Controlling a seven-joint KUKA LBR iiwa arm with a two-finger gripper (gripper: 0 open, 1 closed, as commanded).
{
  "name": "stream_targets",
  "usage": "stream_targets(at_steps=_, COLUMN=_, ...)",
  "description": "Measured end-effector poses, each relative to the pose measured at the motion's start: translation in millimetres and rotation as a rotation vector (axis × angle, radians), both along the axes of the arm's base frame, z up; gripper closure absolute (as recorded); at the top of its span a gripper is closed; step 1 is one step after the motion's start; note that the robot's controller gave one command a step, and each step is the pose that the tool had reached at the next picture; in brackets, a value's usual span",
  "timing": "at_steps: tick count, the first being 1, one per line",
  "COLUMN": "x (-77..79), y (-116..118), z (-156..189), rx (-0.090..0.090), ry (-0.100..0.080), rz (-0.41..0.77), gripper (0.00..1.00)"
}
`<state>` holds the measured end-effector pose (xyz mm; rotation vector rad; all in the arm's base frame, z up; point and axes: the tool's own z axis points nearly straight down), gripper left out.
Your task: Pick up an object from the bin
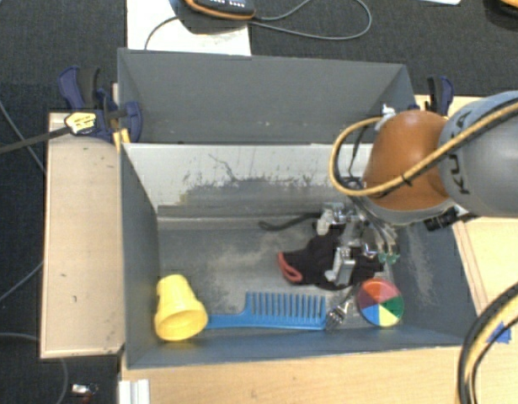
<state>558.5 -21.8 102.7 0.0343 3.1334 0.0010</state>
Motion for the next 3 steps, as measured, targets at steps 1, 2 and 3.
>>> stream_targets(at_steps=1, x=-2.3, y=-5.7, z=-9.6, rx=0.0, ry=0.0, rz=0.155, gripper=0.0)
stream_targets(at_steps=2, x=-11.0, y=-6.5, z=-31.6, rx=0.004, ry=-0.003, rz=-0.14, gripper=1.0)
stream_targets(at_steps=3, x=-11.0, y=-6.5, z=-31.5, rx=0.004, ry=-0.003, rz=-0.141, gripper=1.0)
